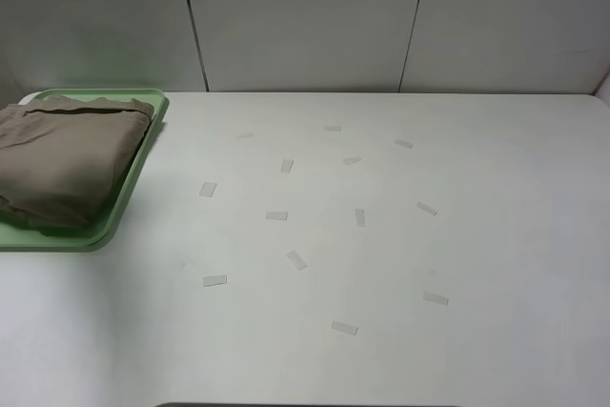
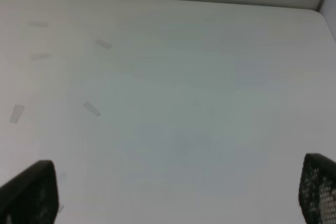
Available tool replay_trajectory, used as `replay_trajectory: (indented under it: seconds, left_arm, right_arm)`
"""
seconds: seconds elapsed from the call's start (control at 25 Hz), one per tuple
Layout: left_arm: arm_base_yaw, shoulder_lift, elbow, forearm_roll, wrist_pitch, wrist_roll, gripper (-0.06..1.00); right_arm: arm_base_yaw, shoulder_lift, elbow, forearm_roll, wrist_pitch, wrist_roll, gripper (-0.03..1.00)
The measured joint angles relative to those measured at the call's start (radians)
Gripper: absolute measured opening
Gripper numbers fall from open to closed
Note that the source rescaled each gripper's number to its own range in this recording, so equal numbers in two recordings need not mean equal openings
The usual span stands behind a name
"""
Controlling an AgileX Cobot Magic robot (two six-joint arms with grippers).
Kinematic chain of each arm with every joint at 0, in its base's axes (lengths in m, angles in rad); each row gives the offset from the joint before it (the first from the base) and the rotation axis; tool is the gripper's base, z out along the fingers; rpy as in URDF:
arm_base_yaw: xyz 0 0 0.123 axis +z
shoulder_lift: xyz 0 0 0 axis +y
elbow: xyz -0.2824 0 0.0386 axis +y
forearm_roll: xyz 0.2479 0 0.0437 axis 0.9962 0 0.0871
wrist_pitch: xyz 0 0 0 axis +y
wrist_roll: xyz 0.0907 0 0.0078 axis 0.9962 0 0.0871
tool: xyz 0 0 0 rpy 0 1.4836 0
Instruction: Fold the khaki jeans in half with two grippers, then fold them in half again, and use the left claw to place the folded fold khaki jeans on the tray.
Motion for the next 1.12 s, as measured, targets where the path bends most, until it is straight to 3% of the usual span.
replay_trajectory:
  seconds: [0.24,0.48,0.64,0.96,1.12]
  left_arm:
    - [0.000,-0.241,0.146,0.055,-0.082,-0.072,0.99]
    - [0.000,-0.511,0.235,0.009,-0.088,-0.078,0.99]
    - [0.000,-0.707,0.270,-0.069,-0.036,-0.027,0.99]
    - [0.000,-1.033,0.306,-0.389,0.131,0.301,0.99]
    - [-0.050,-1.128,0.306,-0.476,0.237,0.329,0.99]
  right_arm:
    - [0.000,0.000,0.000,0.000,0.000,0.000,1.00]
    - [0.000,0.000,0.000,0.000,0.000,0.000,1.00]
    - [0.000,0.000,0.000,0.000,0.000,0.000,1.00]
    - [0.000,0.000,0.000,0.000,0.000,0.000,1.00]
    - [0.000,0.000,0.000,0.000,0.000,0.000,1.00]
